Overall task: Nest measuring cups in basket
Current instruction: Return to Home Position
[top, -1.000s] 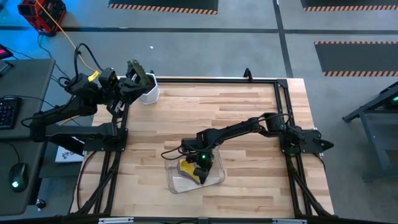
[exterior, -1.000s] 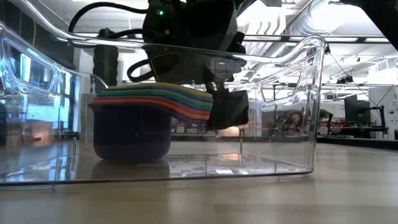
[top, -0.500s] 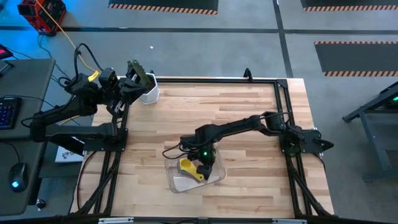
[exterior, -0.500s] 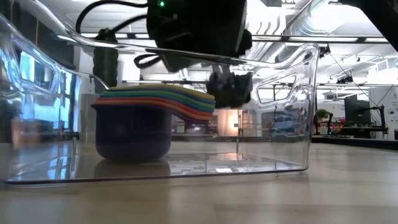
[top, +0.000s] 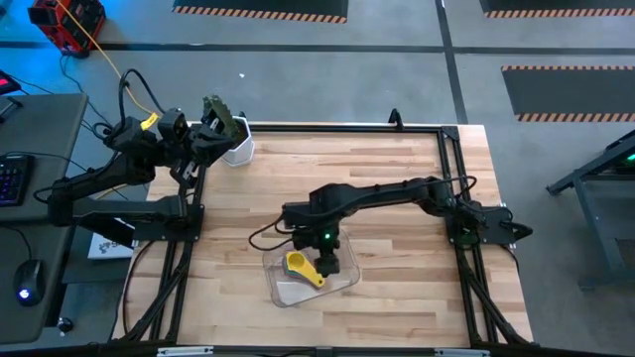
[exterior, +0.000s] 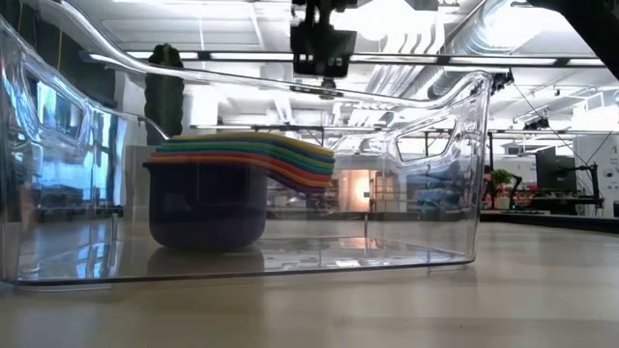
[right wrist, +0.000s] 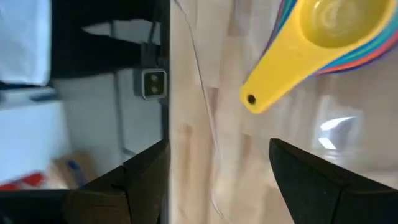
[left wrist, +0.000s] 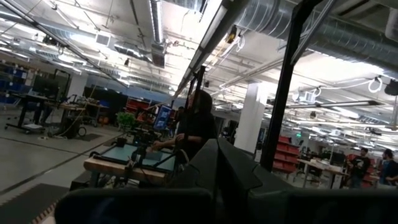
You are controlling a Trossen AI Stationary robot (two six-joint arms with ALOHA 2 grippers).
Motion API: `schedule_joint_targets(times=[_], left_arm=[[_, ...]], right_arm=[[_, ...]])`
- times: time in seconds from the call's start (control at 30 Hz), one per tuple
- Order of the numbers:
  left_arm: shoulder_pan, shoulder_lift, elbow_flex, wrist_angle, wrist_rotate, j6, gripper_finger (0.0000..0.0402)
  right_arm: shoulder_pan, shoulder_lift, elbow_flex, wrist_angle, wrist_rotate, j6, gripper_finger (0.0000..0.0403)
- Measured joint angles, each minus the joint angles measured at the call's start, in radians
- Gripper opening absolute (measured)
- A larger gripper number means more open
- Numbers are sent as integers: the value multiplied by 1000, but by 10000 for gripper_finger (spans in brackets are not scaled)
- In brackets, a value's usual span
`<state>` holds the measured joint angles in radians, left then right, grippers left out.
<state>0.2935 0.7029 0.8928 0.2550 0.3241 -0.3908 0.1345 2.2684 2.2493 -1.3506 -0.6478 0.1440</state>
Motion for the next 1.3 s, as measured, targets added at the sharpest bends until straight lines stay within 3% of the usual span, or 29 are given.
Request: schedule_joint_targets(times=[0.2,0.3,0.37,0.53,0.67,0.83,0.93,1.07,1.2,1.3], left_arm=[[0,0,0,-13,0,0,0],[0,0,0,-25,-5,0,0],[0,0,0,-28,-11,0,0],[0,0,0,-29,-12,1,0],[0,3,0,-44,-14,35,0],[0,4,0,-111,-48,54,0],[-16,1,0,-197,-65,55,0],[-88,-28,-1,-366,-92,85,0],[-197,-98,-75,-401,-238,116,0],[-266,-188,-175,-340,-352,121,0]], right_arm=[[13,-86,21,-146,145,-116,264],[13,-208,-121,-117,180,-110,262],[12,-330,-297,-17,203,-53,255],[39,-738,-893,529,311,275,205],[92,-1020,-1329,1090,521,575,135],[108,-1173,-1656,1728,743,672,27],[108,-1184,-1699,1834,794,585,12],[108,-1173,-1637,1742,798,466,12],[99,-1148,-1538,1604,805,424,5],[73,-1124,-1480,1549,767,410,7]])
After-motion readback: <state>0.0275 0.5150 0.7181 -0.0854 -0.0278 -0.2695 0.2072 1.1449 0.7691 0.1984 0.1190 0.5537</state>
